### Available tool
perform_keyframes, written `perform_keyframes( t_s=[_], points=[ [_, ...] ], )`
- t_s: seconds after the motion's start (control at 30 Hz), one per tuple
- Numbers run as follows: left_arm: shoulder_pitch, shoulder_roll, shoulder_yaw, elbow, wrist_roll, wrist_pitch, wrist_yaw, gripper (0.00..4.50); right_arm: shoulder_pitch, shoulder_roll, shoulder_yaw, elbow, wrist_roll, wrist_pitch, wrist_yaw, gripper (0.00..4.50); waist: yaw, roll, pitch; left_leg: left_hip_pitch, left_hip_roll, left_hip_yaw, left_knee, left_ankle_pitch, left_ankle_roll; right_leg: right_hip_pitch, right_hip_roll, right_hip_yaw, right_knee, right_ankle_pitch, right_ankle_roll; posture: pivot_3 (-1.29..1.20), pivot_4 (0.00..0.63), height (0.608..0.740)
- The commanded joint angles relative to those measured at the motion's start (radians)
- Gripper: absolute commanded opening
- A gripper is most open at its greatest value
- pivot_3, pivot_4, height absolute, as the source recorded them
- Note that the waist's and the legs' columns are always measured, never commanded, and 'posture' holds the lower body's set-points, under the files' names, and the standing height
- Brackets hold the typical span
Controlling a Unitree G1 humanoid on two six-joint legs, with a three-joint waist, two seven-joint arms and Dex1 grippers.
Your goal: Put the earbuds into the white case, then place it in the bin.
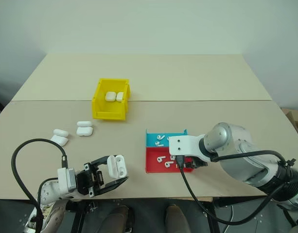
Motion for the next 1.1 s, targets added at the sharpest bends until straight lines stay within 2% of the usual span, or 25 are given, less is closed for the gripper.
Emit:
perform_keyframes(
  t_s=[0.03,0.5,1.07,1.1],
  points=[
    [0.015,0.020,0.017,-0.055,-0.009,0.020,-0.005,2.73,0.006,0.011,-0.010,-0.015,-0.011,0.009,-0.008,2.29,0.000,0.000,0.000,0.000,0.000,0.000,0.000,0.000,0.000,0.000,0.000,0.000,0.000,0.000,0.000,0.00,0.150,0.740],
    [0.015,0.023,0.032,-0.060,0.031,0.037,0.013,2.73,0.013,0.040,0.058,0.042,-0.086,-0.016,-0.028,2.29,-0.001,0.000,0.000,0.000,0.000,0.000,0.000,0.000,0.000,0.000,0.000,0.000,0.000,0.000,0.000,0.00,0.150,0.740],
    [0.042,0.029,0.040,-0.069,0.060,0.041,0.038,2.73,0.021,0.065,0.049,0.042,-0.086,-0.013,-0.007,2.29,-0.001,0.000,0.000,0.001,0.000,0.000,0.000,0.000,0.000,0.000,0.000,0.000,0.000,0.000,0.000,0.00,0.150,0.740],
    [0.041,0.030,0.040,-0.068,0.062,0.043,0.041,2.73,0.022,0.065,0.049,0.042,-0.086,-0.014,-0.007,2.11,-0.001,0.000,0.000,0.001,0.000,0.000,0.000,0.000,0.000,0.000,0.000,0.000,0.000,0.000,0.000,0.00,0.150,0.740]
  ],
)
